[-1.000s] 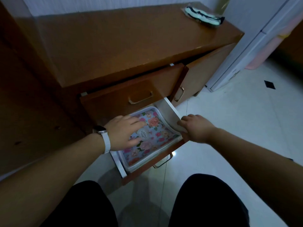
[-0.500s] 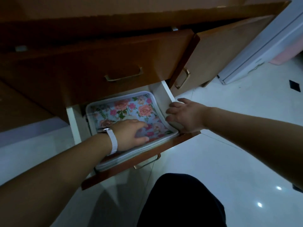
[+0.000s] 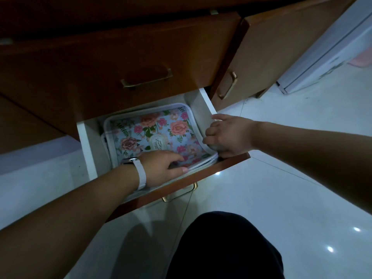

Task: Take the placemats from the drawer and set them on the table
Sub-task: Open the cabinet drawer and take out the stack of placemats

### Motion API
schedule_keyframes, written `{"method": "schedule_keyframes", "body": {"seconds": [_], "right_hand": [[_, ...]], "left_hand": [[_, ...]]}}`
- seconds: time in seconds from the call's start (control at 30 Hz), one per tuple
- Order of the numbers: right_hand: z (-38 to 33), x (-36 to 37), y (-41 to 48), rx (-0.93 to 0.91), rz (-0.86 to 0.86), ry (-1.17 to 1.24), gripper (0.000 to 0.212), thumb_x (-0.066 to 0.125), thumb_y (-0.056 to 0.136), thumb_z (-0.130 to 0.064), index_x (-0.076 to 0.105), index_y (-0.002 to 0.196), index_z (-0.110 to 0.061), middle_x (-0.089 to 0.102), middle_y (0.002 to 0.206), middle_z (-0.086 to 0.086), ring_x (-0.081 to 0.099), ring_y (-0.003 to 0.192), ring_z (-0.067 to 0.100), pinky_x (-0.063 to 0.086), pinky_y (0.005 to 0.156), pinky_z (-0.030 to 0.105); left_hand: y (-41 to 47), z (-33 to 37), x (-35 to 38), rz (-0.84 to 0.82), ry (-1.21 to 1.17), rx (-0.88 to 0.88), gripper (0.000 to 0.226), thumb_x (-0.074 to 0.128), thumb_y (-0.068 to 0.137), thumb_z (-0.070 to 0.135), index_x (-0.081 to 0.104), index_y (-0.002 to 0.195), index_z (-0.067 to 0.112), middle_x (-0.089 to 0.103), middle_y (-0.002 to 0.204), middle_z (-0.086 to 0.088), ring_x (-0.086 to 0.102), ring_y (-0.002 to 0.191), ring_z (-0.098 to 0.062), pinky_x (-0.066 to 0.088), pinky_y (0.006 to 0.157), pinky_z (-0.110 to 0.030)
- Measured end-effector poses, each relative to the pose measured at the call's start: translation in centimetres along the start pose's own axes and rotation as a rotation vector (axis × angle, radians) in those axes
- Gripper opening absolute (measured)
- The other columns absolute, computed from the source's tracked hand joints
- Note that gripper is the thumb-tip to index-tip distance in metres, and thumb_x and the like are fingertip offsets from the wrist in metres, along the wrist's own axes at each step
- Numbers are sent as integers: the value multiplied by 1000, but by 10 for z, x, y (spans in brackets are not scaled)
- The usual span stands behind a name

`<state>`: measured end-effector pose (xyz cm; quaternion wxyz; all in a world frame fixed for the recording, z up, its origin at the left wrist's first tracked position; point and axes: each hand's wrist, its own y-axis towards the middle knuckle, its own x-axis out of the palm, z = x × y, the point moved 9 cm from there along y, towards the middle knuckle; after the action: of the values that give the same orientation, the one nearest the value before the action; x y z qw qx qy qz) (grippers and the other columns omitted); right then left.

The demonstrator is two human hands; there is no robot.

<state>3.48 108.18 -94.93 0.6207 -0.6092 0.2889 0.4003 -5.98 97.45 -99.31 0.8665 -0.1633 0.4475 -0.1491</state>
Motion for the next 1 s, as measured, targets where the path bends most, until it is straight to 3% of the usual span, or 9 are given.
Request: {"method": "schedule_keyframes", "body": {"seconds": [0.17,0.4,0.53,0.63,0.77,1.0], "right_hand": [[5,3,-6,44,118,33,43,45,89,-52,62,120,-27,65,114,0,57,118,21,16,119,48],[8,2,-7,92,206,73,26,52,92,-39,67,109,-26,67,106,0,60,110,21,21,117,49],[12,4,-7,143,229,131,27,47,92,-39,67,105,-28,66,102,-3,59,109,19,20,117,46],[13,6,-6,175,248,174,19,53,92,-36,66,102,-28,66,101,-4,59,108,18,19,118,44],[13,5,-5,215,260,204,18,52,91,-32,64,100,-23,66,98,-2,59,106,20,19,118,44],[14,-2,-6,294,346,301,18,54,86,-31,61,98,-20,66,92,1,61,96,21,23,117,46]], "left_hand": [[4,13,-3,44,9,3,55,51,90,60,53,134,27,60,129,1,57,112,-18,46,88,-27],[13,32,-16,141,91,51,47,58,88,55,60,125,26,65,112,0,60,97,-20,51,78,-31],[15,34,-23,215,142,58,28,58,89,46,63,113,32,68,96,3,62,86,-20,50,67,-31],[16,34,-24,270,92,59,38,58,86,43,57,123,35,70,96,3,64,84,-22,53,68,-34],[16,40,-22,317,25,65,52,63,85,56,52,131,35,68,101,7,63,89,-18,47,65,-27],[20,36,-28,342,68,24,22,60,88,41,66,105,28,66,85,2,59,76,-23,45,57,-31]]}}
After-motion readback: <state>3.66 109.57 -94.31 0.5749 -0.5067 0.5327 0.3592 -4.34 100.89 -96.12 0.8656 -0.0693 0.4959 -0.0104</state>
